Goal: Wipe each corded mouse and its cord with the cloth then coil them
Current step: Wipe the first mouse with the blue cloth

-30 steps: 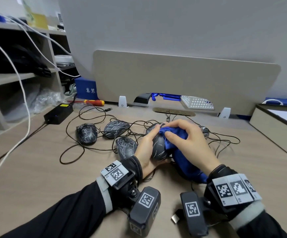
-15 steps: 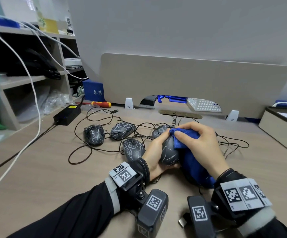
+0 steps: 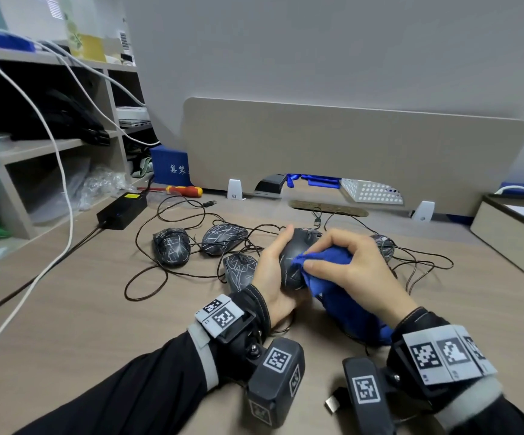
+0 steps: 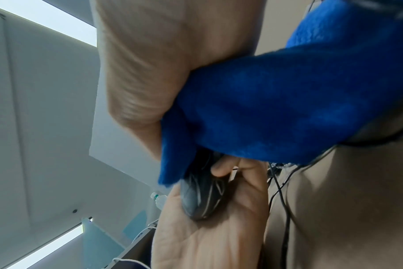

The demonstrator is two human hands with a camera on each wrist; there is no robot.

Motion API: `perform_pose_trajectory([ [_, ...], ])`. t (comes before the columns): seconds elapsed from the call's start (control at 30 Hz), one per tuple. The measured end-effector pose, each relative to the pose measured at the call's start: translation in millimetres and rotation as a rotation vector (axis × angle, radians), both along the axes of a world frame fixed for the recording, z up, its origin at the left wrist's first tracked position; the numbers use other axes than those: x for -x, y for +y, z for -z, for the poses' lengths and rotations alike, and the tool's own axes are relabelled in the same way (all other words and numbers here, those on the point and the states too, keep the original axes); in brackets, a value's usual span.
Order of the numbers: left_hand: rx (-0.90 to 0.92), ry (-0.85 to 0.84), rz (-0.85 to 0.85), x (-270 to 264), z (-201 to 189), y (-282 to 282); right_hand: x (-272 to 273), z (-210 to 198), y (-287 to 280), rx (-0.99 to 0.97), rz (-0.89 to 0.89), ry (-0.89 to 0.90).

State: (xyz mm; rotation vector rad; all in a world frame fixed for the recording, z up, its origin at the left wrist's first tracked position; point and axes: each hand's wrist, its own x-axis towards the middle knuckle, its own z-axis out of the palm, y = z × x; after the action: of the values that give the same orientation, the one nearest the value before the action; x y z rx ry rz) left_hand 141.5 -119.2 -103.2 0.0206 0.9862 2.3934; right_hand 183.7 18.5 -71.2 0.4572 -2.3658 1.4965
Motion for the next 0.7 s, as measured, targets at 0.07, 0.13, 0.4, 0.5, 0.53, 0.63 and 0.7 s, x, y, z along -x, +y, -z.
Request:
perform_pose_trajectory([
  [0.07, -0.011, 0.031, -0.004, 1.8, 0.6, 2.1, 5.5, 1.7, 6.0, 0.082, 0.135, 0.042],
  [0.13, 0.005, 0.044, -0.056, 2.3, 2.1, 3.9, 8.3, 2.1, 12.7, 0.108, 0.218, 0.047],
  [0.4, -0.071, -0.036, -0.057, 2.0, 2.1, -1.0, 1.3, 1.2, -0.7, 0.03, 0.011, -0.005],
  [0.5, -0.069, -0.028, -0.076, 2.6, 2.3, 0.4, 3.0, 0.6, 4.7, 0.054, 0.106, 0.026],
  [0.53, -0.075, -0.034, -0.076, 2.4, 2.1, 0.5, 1.3, -0.6, 3.1, 0.006, 0.057, 0.014],
  [0.63, -0.072, -0.047, -0.039, 2.4, 1.6, -0.8, -7.4, -1.4, -9.3, -0.167, -0.097, -0.055],
  [0.7, -0.036, -0.023, -0.021, 1.9, 1.2, 0.0, -6.2, -1.4, -10.9, -0.114, -0.043, -0.021],
])
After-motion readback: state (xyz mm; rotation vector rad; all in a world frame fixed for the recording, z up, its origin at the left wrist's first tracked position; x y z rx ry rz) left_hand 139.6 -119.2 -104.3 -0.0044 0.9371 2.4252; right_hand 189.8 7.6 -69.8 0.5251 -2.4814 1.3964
